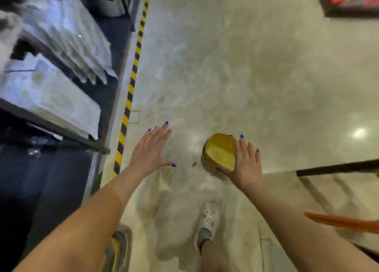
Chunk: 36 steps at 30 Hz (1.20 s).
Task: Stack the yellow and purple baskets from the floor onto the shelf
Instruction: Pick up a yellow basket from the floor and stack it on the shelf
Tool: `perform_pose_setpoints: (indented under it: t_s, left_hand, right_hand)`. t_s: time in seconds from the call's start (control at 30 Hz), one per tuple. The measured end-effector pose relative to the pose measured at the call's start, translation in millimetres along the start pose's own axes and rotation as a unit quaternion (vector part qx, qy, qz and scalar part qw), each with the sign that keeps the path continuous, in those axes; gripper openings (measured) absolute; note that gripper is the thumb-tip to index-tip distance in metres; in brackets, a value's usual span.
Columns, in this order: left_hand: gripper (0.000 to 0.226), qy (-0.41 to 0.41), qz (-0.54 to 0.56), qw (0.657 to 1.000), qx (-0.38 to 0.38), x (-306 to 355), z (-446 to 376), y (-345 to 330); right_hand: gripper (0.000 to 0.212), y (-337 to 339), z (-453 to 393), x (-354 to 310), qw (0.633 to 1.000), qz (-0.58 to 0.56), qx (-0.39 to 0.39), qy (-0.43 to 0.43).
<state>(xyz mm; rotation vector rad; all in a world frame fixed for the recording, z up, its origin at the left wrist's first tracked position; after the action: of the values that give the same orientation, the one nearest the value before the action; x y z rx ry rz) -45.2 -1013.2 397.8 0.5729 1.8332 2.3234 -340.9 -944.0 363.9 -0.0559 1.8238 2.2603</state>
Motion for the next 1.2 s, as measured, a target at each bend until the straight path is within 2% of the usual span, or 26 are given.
perform_pose_setpoints:
  t_s: [0.1,0.23,0.37,0.63,0.7,0.83,0.93,1.0,1.1,1.13,1.17,1.2]
  left_hand:
    - [0.113,-0.076,-0.013,0.997,-0.018,44.3,-68.1,-26.1]
    - [0.116,-0.134,-0.01,0.99,-0.039,87.4,-136.0,-77.8]
    - [0.119,-0.154,0.025,0.984,-0.081,98.2,-184.5,-145.2]
    - [0.122,-0.199,0.012,0.97,-0.136,73.1,-244.5,-306.6]
    - [0.126,-0.186,0.003,0.97,-0.154,64.6,-251.6,-344.0]
    - [0.139,-0.088,0.028,0.979,-0.18,50.1,-264.1,-399.3]
    - [0.139,-0.036,0.082,0.975,-0.203,45.2,-271.8,-424.8]
    - [0.133,-0.029,0.15,0.968,-0.201,44.2,-273.0,-432.1]
    - [0.124,-0.008,0.186,0.962,-0.201,31.6,-267.1,-426.2]
    - [0.112,-0.015,0.186,0.962,-0.201,26.4,-262.1,-419.6]
    - [0.088,-0.028,0.195,0.96,-0.198,23.2,-256.5,-409.5]
    - [0.057,-0.018,0.25,0.95,-0.188,20.4,-249.0,-394.1]
  right_hand:
    - [0.114,-17.6,-9.5,74.6,0.997,0.016,-0.011,-0.07]
    - [0.116,-57.1,-18.7,141.8,0.987,0.011,-0.02,-0.16]
    - [0.121,-111.2,-27.0,172.5,0.978,-0.002,-0.025,-0.206]
    - [0.127,-258.0,-60.7,213.9,0.963,-0.065,-0.043,-0.258]
    - [0.129,-293.9,-69.1,221.8,0.962,-0.085,-0.04,-0.257]
    - [0.132,-347.1,-84.9,234.6,0.958,-0.124,-0.038,-0.255]
    - [0.141,-367.8,-98.5,241.5,0.926,-0.248,-0.043,-0.28]
    - [0.147,-371.3,-103.6,241.0,0.902,-0.322,-0.044,-0.284]
    - [0.143,-362.1,-105.9,233.3,0.901,-0.334,-0.043,-0.273]
    - [0.142,-353.8,-105.8,228.8,0.901,-0.334,-0.043,-0.272]
    - [0.141,-341.6,-105.8,222.6,0.904,-0.333,-0.04,-0.264]
    - [0.14,-327.9,-106.4,215.1,0.91,-0.331,-0.037,-0.247]
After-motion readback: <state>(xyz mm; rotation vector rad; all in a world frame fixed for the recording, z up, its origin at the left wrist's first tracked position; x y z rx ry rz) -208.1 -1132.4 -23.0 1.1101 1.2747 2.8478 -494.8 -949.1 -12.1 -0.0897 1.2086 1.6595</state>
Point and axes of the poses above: each hand's wrist, its own z-axis away from the middle knuckle, its own y-axis out of the back of the hand, x = y × z, the point moved 1 cm from there along -z, towards the middle knuckle, and after that the axes turned 3 degrees about x, right-handed, at the moved point
